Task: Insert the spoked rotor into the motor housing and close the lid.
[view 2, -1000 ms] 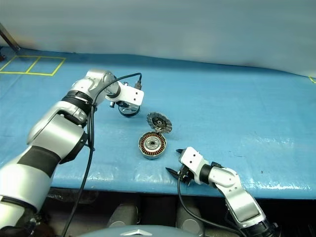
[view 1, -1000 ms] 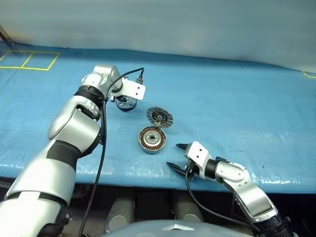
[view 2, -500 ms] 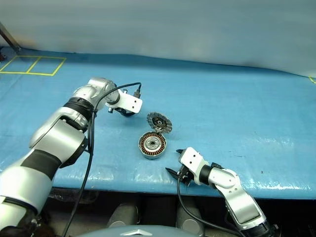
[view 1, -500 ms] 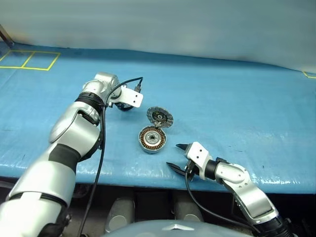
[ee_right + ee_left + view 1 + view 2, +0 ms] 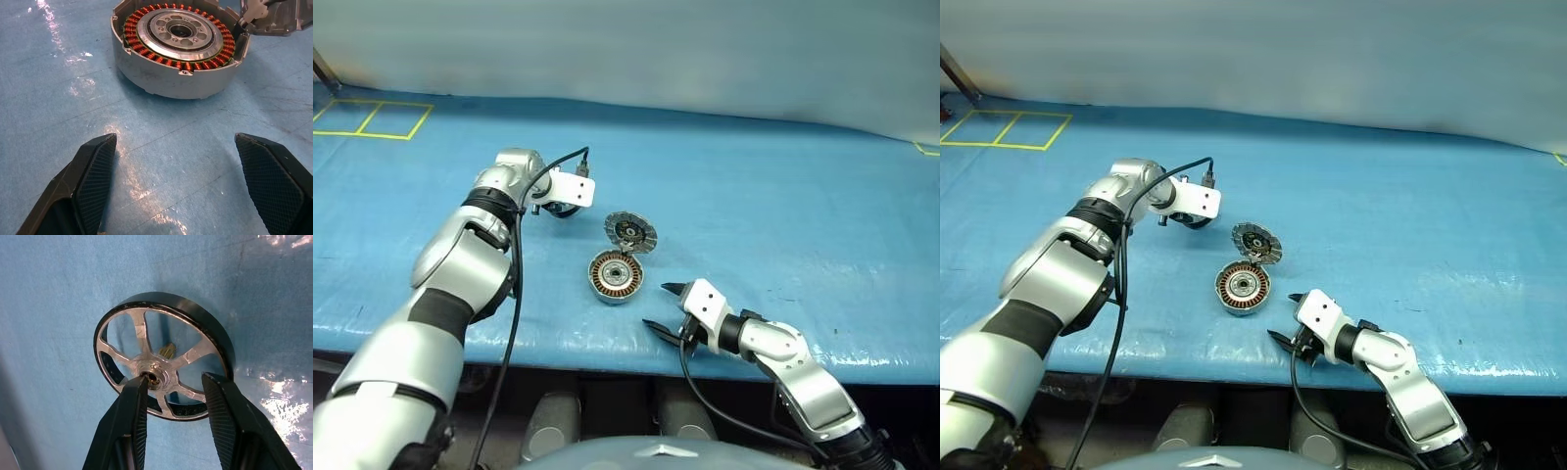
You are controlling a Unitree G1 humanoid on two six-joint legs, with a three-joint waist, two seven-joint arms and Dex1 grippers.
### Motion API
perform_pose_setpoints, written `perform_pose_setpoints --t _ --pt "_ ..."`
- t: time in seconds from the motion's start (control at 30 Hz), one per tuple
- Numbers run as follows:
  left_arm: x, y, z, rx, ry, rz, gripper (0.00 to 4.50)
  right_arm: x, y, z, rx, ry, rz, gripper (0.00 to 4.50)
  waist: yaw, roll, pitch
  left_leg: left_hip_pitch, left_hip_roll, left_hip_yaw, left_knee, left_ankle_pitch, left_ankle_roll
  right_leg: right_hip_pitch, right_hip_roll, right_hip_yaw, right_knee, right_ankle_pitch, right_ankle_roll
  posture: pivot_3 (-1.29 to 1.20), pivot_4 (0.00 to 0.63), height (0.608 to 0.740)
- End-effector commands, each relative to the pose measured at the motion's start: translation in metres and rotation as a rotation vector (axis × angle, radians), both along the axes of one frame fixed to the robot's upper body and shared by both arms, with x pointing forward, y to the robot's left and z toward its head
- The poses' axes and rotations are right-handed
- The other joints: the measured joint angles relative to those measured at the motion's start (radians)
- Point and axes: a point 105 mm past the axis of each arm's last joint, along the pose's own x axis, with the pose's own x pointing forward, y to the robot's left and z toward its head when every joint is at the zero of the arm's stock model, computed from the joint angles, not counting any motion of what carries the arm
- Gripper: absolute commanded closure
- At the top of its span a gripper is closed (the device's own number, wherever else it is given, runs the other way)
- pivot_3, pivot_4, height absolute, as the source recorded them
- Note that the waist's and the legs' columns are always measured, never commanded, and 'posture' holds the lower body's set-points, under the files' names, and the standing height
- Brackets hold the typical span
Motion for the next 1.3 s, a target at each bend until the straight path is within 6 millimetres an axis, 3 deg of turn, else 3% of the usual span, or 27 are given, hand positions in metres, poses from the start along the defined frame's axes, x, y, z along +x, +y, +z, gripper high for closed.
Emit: perform_pose_setpoints --t 0.03,0.2,0.4,0.8,0.97,1.3 --pt "-0.01 0.005 -0.013 0.022 0.086 -0.018 2.62 0.001 0.004 0.011 0.013 -0.046 0.013 0.42 0.0 0.0 0.0 0.001 0.0 0.0 0.0 0.0 0.0 0.0 0.0 0.0 0.0 0.0 0.0 0.0 0.15 0.74" --pt "-0.012 0.012 -0.016 0.042 0.098 -0.027 2.79 0.002 0.005 0.012 0.016 -0.047 0.019 0.42 -0.004 0.001 0.0 0.002 0.0 0.0 0.0 0.0 0.0 0.001 0.0 0.0 0.0 0.0 0.0 0.0 0.15 0.74" --pt "-0.014 0.014 -0.019 0.035 0.105 -0.011 4.47 0.003 0.006 0.012 0.016 -0.051 0.029 0.42 -0.007 0.001 -0.001 0.002 0.0 0.0 0.0 0.0 0.0 0.001 0.0 0.0 0.0 0.0 0.0 0.0 0.15 0.74" --pt "-0.024 0.015 -0.021 0.027 0.209 -0.031 4.47 0.004 0.006 0.012 0.013 -0.054 0.024 0.42 -0.013 0.004 -0.004 0.003 0.0 0.001 0.0 0.0 0.0 0.002 0.0 0.0 0.0 0.0 0.0 0.0 0.15 0.74" --pt "-0.023 0.012 -0.006 -0.005 0.203 -0.068 4.47 0.004 0.006 0.011 0.011 -0.054 0.026 0.42 -0.013 0.004 -0.004 0.003 0.0 0.001 0.0 0.0 0.0 0.002 0.0 0.0 0.001 -0.001 -0.001 0.0 0.15 0.74" --pt "-0.043 0.022 0.011 0.052 0.336 -0.159 4.47 0.005 0.008 0.011 0.01 -0.054 0.04 0.42 -0.014 0.004 -0.004 0.001 0.001 0.001 -0.002 0.0 0.0 -0.001 0.0 0.0 0.0 -0.001 -0.002 0.0 0.15 0.74"
